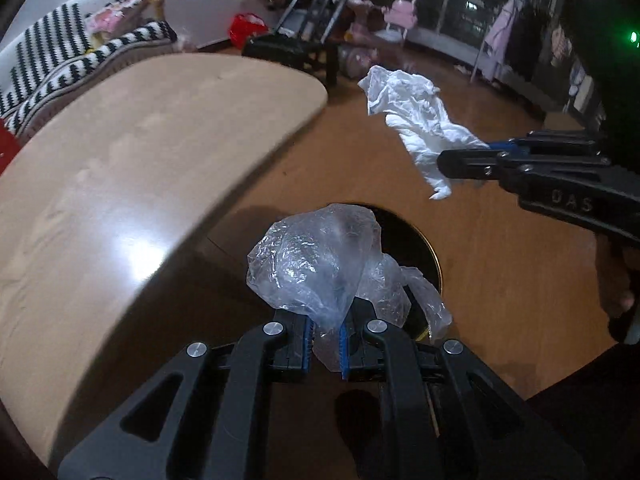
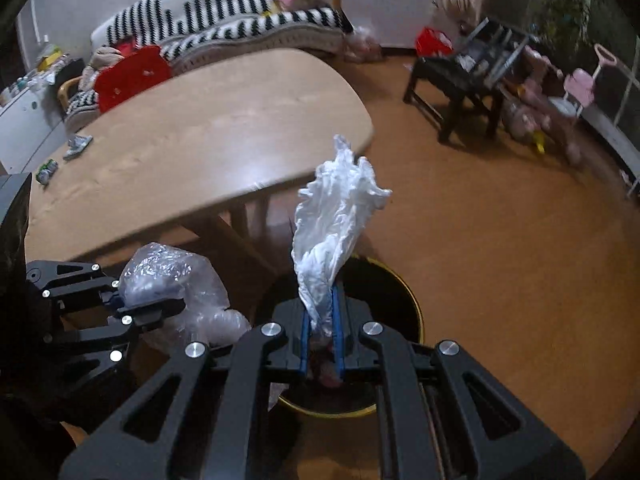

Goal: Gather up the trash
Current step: 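Carry both plastic bags over the bin and open both tools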

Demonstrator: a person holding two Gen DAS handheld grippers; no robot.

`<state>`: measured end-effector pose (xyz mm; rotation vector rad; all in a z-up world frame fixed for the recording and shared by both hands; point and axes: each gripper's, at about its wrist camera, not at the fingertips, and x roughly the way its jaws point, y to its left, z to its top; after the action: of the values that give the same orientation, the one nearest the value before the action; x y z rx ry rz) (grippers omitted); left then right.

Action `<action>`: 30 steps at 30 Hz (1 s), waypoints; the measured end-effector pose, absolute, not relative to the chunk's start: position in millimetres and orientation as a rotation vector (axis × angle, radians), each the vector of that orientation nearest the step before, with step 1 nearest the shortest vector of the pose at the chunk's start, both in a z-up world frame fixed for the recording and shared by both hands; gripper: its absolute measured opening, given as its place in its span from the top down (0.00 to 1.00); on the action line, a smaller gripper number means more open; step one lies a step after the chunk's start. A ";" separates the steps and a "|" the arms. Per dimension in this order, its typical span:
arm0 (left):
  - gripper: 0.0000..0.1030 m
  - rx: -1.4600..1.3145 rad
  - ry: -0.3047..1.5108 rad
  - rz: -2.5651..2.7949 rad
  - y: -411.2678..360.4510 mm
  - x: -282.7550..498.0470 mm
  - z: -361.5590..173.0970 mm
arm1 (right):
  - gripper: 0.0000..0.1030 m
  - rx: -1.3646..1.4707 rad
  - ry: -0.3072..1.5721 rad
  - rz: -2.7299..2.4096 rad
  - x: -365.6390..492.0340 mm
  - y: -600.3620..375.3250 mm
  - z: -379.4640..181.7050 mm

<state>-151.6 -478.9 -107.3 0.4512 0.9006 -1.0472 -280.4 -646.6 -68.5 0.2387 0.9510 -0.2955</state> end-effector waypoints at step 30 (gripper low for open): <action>0.34 0.439 0.869 -1.064 -493.8 -142.4 -108.8 | 0.44 0.246 0.990 -0.342 -266.8 -642.3 -71.2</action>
<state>-142.4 -493.8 -108.8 0.4387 0.8688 -1.0643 -266.8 -642.3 -71.2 0.2461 0.9903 -0.3419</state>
